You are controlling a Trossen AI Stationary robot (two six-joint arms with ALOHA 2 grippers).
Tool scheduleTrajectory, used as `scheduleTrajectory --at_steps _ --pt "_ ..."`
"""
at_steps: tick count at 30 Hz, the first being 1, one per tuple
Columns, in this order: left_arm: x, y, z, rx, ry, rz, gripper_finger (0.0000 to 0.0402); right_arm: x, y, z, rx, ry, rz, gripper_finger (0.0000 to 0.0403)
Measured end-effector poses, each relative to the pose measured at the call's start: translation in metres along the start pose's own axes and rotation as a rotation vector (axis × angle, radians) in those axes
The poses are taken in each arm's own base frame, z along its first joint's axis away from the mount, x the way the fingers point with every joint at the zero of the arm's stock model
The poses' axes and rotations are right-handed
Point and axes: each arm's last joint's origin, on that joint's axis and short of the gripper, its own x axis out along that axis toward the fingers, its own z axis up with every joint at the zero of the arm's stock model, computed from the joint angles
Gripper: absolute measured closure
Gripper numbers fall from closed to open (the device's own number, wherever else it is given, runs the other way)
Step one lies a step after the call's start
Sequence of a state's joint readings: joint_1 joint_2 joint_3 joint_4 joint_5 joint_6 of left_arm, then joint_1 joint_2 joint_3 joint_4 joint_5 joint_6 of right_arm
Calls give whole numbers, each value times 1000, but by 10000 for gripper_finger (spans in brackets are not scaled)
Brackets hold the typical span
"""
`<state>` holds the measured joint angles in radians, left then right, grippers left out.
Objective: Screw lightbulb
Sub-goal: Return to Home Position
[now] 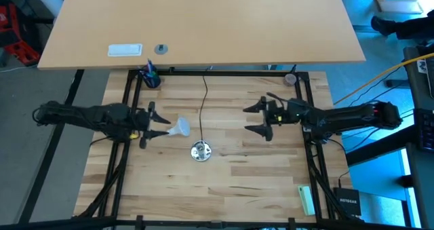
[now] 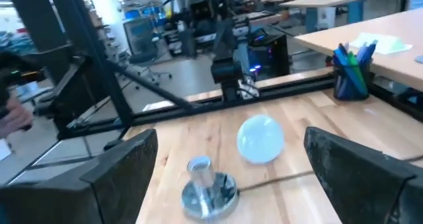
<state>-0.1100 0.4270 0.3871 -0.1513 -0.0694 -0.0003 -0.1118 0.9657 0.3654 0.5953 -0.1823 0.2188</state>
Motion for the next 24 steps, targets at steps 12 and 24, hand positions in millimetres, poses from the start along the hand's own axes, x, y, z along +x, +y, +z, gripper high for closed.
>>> scheduleTrajectory --at_steps 12,24 --pt "-24 3 -37 -19 -204 37 219 -64 -6 -28 84 -160 -176 23" --pt "-27 7 -57 -77 -111 169 219 -96 -6 -47 81 -240 -262 23"
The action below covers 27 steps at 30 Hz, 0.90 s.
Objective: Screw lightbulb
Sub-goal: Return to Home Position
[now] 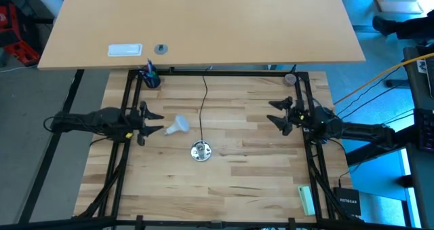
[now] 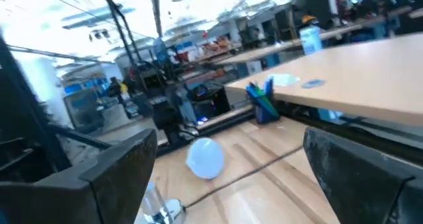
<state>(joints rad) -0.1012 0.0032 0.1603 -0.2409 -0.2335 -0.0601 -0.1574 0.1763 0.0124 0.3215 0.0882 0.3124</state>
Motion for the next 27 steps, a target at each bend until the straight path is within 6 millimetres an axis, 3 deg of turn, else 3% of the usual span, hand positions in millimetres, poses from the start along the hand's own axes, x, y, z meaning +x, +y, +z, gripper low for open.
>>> scheduleTrajectory --at_steps 10,15,20,27 --pt "11 -1 -18 -4 -96 1 219 -12 -5 -9 -17 84 -58 23" --pt "13 -1 -17 -17 -178 -28 219 -12 -3 -9 -65 103 20 23" --pt "15 -1 -23 -9 -117 -105 219 -12 -2 -9 -86 108 43 23" --pt "15 5 -24 -21 -107 -47 219 -12 -3 -13 -81 151 44 23"
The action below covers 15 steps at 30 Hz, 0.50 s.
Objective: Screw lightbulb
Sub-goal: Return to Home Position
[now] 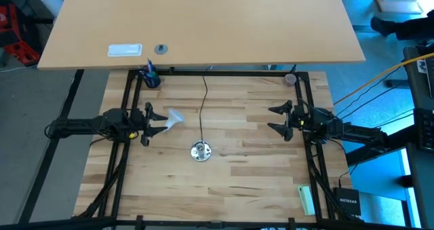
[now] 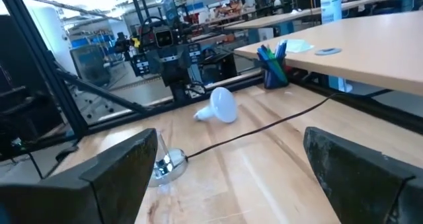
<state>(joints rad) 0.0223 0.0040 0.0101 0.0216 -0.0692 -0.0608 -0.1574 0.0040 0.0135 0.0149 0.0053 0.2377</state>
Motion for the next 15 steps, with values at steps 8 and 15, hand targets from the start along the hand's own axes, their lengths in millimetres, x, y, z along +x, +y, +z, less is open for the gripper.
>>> scheduleTrajectory --at_steps 8,15 --pt "0 0 0 -2 1 -2 219 0 0 0 20 3 0 23" --pt "0 0 0 0 1 -3 219 0 0 -1 20 5 -2 23"
